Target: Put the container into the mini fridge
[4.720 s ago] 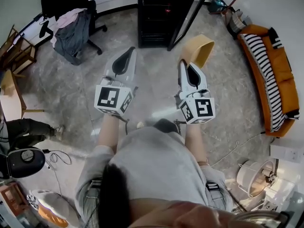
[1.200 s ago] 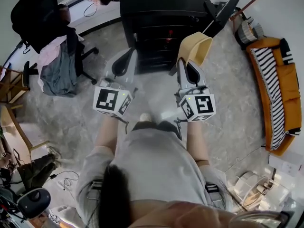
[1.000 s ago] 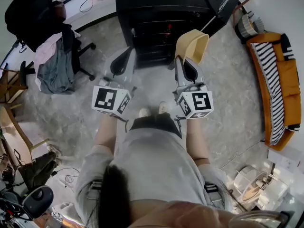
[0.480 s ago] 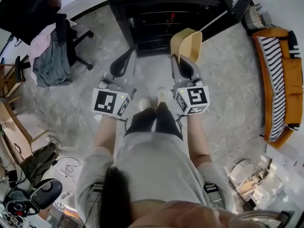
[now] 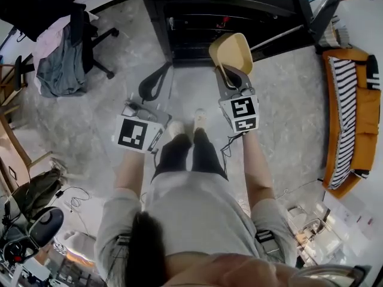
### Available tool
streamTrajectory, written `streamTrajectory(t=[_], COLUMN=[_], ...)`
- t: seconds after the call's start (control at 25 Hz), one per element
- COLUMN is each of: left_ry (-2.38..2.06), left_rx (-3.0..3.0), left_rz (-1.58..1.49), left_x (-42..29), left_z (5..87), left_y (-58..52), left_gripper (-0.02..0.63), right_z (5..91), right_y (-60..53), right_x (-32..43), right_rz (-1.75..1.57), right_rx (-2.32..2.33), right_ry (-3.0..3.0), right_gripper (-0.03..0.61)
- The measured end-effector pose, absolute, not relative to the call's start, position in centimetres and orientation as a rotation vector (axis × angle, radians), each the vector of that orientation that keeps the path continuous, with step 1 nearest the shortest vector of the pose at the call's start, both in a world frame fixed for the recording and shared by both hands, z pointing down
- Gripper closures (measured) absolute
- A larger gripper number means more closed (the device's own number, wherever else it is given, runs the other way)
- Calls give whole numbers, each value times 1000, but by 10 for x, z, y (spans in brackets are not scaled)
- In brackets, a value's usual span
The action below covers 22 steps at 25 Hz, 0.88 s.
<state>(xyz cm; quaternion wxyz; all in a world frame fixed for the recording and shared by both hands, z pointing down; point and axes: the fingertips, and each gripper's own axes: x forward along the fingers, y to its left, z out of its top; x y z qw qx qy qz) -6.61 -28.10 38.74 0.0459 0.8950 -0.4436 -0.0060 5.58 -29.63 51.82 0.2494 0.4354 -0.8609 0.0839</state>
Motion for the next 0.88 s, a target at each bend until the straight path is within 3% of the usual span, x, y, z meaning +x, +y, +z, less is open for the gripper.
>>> streamTrajectory(t=[0.88], left_ry=[-1543], left_rx=[2606], left_rz=[18], left_x=[-72], left_z=[424], left_y=[-284], left_gripper=[612], right_z=[616], right_y=[-368], right_x=[34], right_rz=[14], right_rx=[763], right_ry=[-2200], right_gripper=[566])
